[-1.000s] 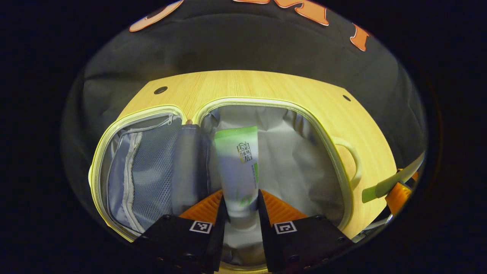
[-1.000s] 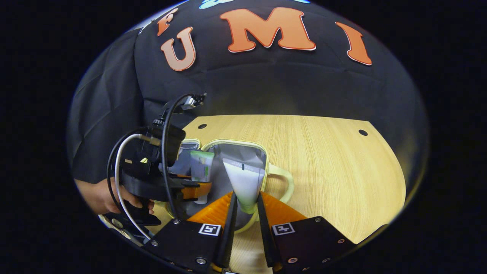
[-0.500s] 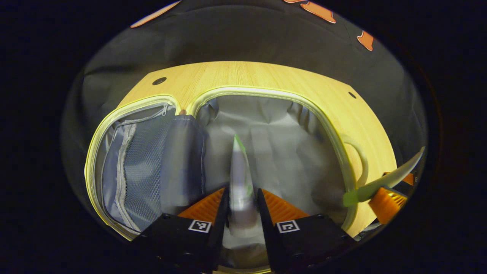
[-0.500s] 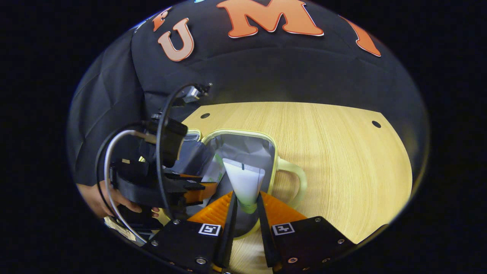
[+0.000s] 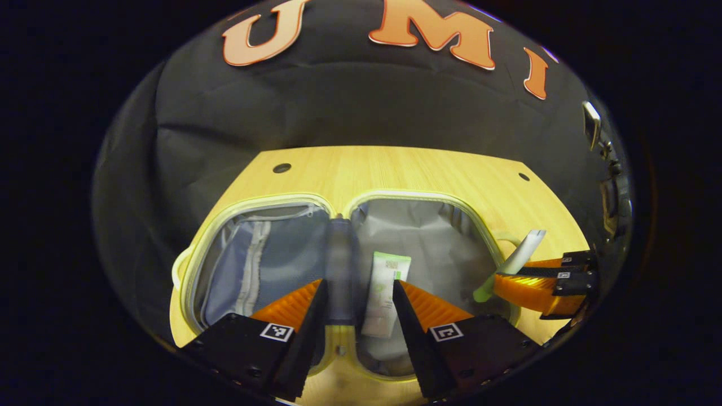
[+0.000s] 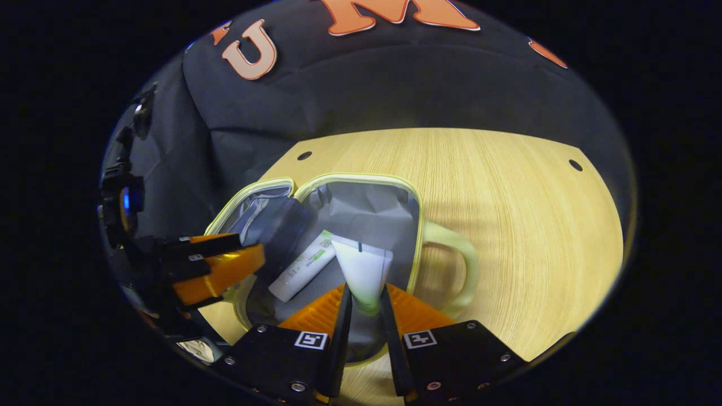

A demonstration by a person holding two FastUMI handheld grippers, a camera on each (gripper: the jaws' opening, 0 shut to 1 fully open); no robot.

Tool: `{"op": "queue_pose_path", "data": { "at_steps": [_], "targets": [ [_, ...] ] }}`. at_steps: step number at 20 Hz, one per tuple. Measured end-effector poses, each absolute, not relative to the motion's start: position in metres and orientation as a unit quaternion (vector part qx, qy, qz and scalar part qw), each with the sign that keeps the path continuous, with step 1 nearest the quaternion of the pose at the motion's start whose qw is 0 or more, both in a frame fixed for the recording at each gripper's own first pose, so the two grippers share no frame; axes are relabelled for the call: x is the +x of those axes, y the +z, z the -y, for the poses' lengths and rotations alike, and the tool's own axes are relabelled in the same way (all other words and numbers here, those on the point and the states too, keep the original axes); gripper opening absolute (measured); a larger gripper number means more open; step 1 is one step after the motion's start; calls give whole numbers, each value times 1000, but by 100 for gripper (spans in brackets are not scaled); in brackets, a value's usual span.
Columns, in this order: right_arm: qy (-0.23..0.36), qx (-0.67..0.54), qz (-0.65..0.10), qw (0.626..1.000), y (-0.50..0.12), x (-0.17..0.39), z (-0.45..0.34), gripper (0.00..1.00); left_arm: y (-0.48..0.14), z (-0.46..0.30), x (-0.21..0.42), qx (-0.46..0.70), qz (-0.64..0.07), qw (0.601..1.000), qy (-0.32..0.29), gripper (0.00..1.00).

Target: First open the suitcase, pack the skin care products into it, and then close the suitcase.

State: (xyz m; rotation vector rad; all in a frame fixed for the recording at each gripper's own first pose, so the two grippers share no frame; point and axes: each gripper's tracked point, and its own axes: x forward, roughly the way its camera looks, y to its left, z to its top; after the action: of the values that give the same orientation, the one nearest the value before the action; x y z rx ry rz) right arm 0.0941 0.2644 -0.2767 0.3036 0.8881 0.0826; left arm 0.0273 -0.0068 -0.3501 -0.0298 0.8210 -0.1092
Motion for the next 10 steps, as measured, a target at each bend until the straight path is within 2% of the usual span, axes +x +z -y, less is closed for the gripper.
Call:
{"op": "queue_pose_path", "data": {
  "at_steps": [5, 10],
  "targets": [
    [48, 188, -464, 864, -281, 95, -261, 35, -327, -49, 28, -24, -356, 934, 2, 72],
    [28, 218, -494, 841, -296, 104, -269, 35, -337, -113, 14, -34, -369, 927, 62, 72]
  ]
}}
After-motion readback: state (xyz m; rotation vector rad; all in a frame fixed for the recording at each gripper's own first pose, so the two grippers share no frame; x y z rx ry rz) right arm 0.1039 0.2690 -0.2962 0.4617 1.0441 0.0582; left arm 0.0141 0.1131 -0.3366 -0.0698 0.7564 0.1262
